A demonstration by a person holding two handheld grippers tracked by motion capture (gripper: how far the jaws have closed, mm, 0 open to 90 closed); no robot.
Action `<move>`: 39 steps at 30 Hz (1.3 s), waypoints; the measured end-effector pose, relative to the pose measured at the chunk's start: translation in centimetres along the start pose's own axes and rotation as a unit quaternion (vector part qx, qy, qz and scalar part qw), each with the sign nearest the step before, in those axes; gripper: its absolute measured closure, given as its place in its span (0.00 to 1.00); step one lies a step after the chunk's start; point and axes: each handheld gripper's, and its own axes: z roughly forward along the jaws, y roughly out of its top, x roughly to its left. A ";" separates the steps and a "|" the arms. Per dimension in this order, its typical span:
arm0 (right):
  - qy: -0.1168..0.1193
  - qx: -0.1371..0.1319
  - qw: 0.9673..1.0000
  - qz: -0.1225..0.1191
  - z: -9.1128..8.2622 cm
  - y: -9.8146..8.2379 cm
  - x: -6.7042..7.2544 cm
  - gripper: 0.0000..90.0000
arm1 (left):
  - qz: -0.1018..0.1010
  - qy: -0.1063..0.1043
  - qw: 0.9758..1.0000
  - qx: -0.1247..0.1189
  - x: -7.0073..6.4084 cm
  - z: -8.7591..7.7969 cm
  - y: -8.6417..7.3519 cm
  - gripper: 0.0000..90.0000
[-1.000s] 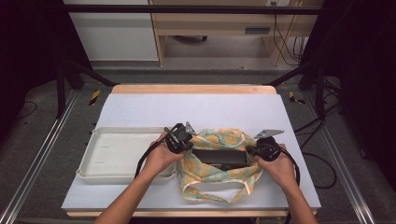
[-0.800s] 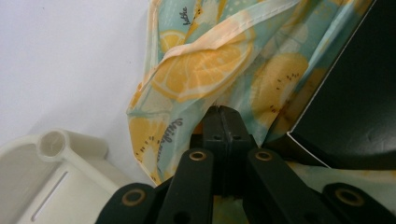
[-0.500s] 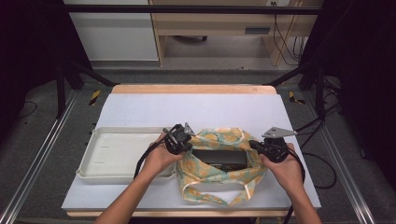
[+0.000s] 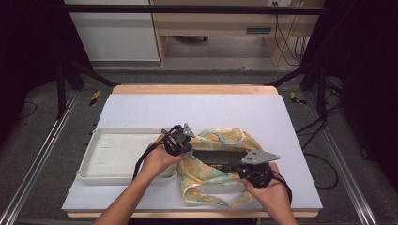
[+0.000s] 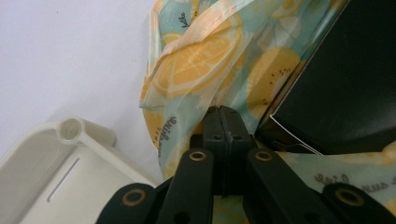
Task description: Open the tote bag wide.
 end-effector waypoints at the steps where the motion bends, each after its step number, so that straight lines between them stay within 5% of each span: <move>1: 0.003 0.001 1.000 0.001 0.4 -0.1 0.4 1.00 | 0.000 0.000 1.000 0.000 0.0 0.0 0.0 1.00; 15: 0.043 0.070 0.997 -0.003 3.8 -3.3 3.1 1.00 | 0.006 0.002 1.000 0.004 0.0 -0.3 -0.5 1.00; 26: 0.054 0.076 0.996 -0.007 4.0 -3.5 3.3 1.00 | -0.002 -0.003 0.998 -0.058 -0.9 -2.6 0.5 1.00; 32: 0.060 0.071 0.996 -0.011 3.9 -3.2 3.7 1.00 | 0.018 -0.018 0.997 -0.074 -2.3 -3.9 1.4 1.00; 39: 0.052 0.042 0.998 -0.005 1.5 -2.9 3.3 1.00 | 0.048 -0.042 0.995 -0.074 -5.1 -4.0 1.4 1.00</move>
